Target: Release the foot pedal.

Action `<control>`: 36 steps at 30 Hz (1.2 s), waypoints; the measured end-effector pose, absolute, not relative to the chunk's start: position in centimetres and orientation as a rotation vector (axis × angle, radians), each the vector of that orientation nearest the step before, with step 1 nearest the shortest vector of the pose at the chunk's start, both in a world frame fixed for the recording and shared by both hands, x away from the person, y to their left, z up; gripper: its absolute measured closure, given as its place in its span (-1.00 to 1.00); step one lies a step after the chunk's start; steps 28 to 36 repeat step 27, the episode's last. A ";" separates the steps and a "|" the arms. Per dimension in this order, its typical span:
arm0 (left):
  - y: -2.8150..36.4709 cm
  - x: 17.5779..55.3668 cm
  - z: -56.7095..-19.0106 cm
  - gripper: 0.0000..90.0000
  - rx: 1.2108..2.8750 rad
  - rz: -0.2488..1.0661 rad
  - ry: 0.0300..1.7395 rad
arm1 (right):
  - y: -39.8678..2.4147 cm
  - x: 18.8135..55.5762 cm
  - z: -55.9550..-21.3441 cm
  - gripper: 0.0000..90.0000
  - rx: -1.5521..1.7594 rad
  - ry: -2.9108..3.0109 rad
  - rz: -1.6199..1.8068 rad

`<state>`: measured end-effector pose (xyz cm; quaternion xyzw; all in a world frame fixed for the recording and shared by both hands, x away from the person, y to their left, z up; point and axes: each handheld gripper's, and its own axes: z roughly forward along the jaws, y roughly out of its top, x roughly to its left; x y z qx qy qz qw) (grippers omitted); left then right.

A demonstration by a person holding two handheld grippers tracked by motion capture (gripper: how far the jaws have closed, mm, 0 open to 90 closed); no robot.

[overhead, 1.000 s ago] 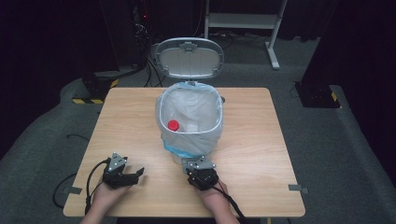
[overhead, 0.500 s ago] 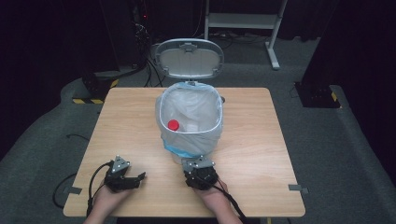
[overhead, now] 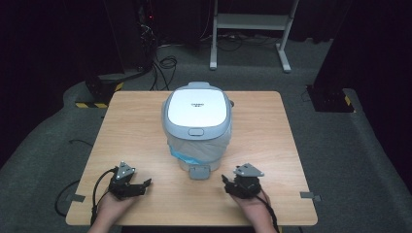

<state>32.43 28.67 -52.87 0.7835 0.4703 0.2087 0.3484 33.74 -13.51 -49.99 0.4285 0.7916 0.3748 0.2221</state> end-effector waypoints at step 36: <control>28.6 32.3 -52.9 -0.52 2.029 0.543 1.211 | -20.3 35.3 -52.4 -0.33 1.427 2.080 0.885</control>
